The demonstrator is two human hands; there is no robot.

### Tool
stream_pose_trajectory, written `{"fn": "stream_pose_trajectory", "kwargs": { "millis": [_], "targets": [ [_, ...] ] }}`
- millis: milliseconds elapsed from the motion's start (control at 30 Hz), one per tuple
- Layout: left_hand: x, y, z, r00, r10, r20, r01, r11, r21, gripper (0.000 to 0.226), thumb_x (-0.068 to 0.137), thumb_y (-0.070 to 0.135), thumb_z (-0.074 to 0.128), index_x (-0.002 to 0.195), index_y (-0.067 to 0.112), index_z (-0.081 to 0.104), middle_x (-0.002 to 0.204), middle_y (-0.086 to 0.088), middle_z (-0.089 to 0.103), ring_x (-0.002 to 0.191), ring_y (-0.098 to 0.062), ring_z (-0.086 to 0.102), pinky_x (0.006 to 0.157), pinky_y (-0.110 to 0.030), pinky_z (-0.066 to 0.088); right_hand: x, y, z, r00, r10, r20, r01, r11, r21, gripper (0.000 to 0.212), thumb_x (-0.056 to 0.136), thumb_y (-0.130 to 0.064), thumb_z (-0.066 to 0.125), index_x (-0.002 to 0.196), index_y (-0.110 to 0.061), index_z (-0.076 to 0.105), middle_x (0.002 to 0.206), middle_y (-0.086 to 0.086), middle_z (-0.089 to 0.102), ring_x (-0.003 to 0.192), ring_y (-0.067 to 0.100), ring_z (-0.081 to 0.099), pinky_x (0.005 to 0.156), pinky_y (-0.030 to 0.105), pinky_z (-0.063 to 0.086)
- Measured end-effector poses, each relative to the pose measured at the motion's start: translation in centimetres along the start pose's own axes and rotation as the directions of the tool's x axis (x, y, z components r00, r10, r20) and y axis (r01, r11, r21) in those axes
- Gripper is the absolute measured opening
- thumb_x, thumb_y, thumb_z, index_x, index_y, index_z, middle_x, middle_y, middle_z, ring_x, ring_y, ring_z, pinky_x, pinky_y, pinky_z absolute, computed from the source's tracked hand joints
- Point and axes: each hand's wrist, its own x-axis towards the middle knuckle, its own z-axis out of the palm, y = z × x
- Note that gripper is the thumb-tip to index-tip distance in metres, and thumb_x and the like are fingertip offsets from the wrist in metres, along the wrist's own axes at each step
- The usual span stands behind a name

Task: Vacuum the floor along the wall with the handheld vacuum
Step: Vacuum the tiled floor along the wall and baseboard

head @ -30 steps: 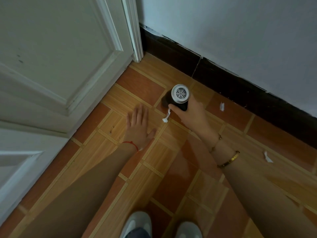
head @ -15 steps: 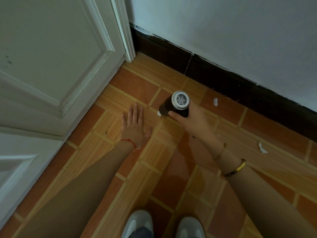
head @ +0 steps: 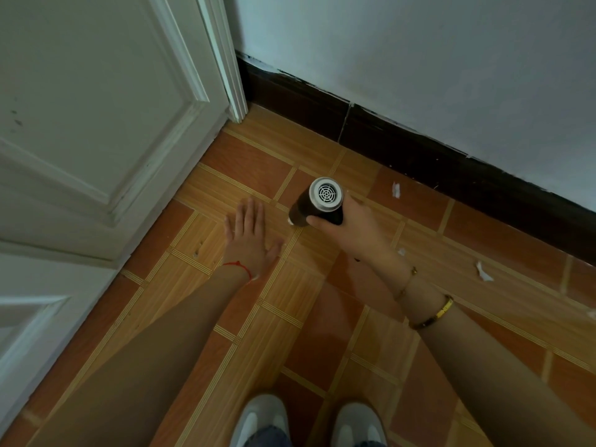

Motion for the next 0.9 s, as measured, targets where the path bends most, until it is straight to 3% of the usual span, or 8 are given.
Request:
{"fn": "stream_pose_trajectory", "kwargs": {
  "millis": [333,400,500,567,667,767,800,900],
  "targets": [
    [0.0,-0.1,0.0,1.0,0.006,0.022,-0.006,1.0,0.003,0.089,0.096,0.067,0.02,0.152,0.014,-0.024,0.16,-0.01,-0.032,0.147,-0.029,-0.029,0.122,-0.055,-0.009,0.0,0.2,-0.1,0.989,0.039,-0.145,-0.028,0.996,0.079,0.068,0.084,-0.04,0.072,0.142,-0.024,0.04,0.129,-0.008,0.061,0.11,0.002,0.055,0.074,0.004,0.038],
    [0.0,-0.1,0.0,1.0,0.006,0.022,-0.006,1.0,-0.004,0.09,0.095,0.067,0.02,0.152,0.014,-0.024,0.16,-0.01,-0.032,0.147,-0.028,-0.03,0.122,-0.055,-0.009,0.0,0.3,0.1,0.99,0.009,-0.143,-0.01,1.0,-0.007,0.068,0.084,-0.043,0.07,0.142,-0.025,0.039,0.128,-0.006,0.062,0.112,0.01,0.059,0.077,0.009,0.042],
    [0.1,-0.2,0.2,1.0,0.006,0.014,-0.006,1.0,-0.007,0.091,0.093,0.069,0.017,0.153,0.013,-0.023,0.16,-0.01,-0.031,0.147,-0.028,-0.03,0.122,-0.056,-0.01,-0.7,0.2,0.7,0.978,-0.085,-0.189,0.036,0.968,-0.247,0.065,0.087,-0.047,0.065,0.141,-0.025,0.036,0.117,-0.003,0.068,0.098,0.02,0.066,0.073,0.035,0.055],
    [0.2,-0.2,0.2,1.0,0.008,0.014,-0.008,1.0,-0.003,0.092,0.09,0.07,0.014,0.154,0.013,-0.021,0.161,-0.011,-0.03,0.148,-0.029,-0.028,0.122,-0.056,-0.011,-1.1,0.4,1.1,0.976,-0.116,-0.183,0.056,0.952,-0.302,0.063,0.088,-0.046,0.065,0.14,-0.024,0.036,0.113,-0.002,0.069,0.091,0.022,0.067,0.069,0.039,0.055],
    [0.1,-0.1,0.1,1.0,0.005,0.017,-0.005,1.0,-0.001,0.093,0.089,0.071,0.012,0.154,0.012,-0.02,0.161,-0.011,-0.029,0.148,-0.029,-0.028,0.122,-0.055,-0.011,-1.0,0.8,1.3,0.993,-0.073,-0.097,0.056,0.985,-0.163,0.062,0.085,-0.047,0.068,0.137,-0.025,0.04,0.117,-0.004,0.067,0.099,0.017,0.066,0.077,0.035,0.056],
    [0.1,0.0,-0.1,1.0,0.001,0.029,-0.001,1.0,0.018,0.091,0.092,0.069,0.015,0.153,0.013,-0.022,0.161,-0.011,-0.03,0.148,-0.029,-0.029,0.122,-0.056,-0.009,-0.9,0.8,1.2,0.994,0.007,-0.109,-0.003,0.999,0.038,0.066,0.084,-0.041,0.072,0.14,-0.023,0.041,0.126,-0.007,0.063,0.11,0.007,0.058,0.08,0.01,0.043],
    [0.1,0.0,-0.1,0.999,0.001,0.033,-0.001,1.0,0.018,0.091,0.094,0.069,0.018,0.153,0.013,-0.022,0.16,-0.011,-0.031,0.148,-0.029,-0.029,0.122,-0.055,-0.009,-0.8,0.8,1.1,0.992,0.015,-0.127,-0.009,0.999,0.046,0.067,0.084,-0.04,0.072,0.14,-0.022,0.041,0.127,-0.007,0.062,0.111,0.006,0.057,0.08,0.009,0.04],
    [0.1,0.0,-0.2,0.999,0.002,0.04,-0.002,1.0,0.011,0.09,0.095,0.068,0.019,0.153,0.014,-0.024,0.16,-0.01,-0.032,0.147,-0.029,-0.03,0.122,-0.055,-0.01,-0.5,1.1,0.4,0.992,0.031,-0.12,-0.026,0.999,0.043,0.069,0.083,-0.043,0.071,0.141,-0.02,0.042,0.13,-0.005,0.061,0.117,0.012,0.057,0.089,0.022,0.046]
  ]
}}
